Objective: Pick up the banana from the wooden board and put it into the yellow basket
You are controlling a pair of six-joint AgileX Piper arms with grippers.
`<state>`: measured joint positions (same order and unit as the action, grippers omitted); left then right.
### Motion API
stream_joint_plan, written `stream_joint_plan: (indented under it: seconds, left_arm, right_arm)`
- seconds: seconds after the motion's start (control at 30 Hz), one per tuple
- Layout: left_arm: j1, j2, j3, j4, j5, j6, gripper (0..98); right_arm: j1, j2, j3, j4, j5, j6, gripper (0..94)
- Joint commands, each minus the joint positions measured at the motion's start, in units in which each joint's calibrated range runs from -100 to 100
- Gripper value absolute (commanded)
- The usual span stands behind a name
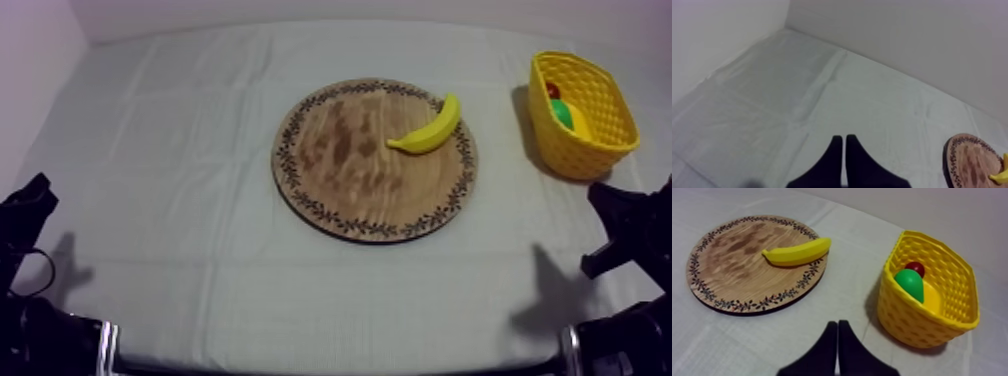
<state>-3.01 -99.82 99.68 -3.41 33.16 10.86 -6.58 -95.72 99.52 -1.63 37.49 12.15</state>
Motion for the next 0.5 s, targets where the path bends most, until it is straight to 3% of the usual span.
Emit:
stream_joint_plan:
  seconds: [0.0, 0.3, 0.47]
  left_arm:
    - [0.0, 0.0, 0.0, 0.01, 0.0, 0.0, 0.1]
    - [0.0, 0.0, 0.0, 0.01, 0.0, 0.0, 0.1]
    - [0.0, 0.0, 0.0, 0.01, 0.0, 0.0, 0.1]
  right_arm:
    - [0.0, 0.0, 0.0, 0.0, 0.0, 0.0, 0.6]
    - [-1.7, 0.0, 0.0, 0.0, 0.0, 0.3, 0.5]
    - [-5.0, 0.0, 0.0, 0.6, 1.9, -2.2, 0.4]
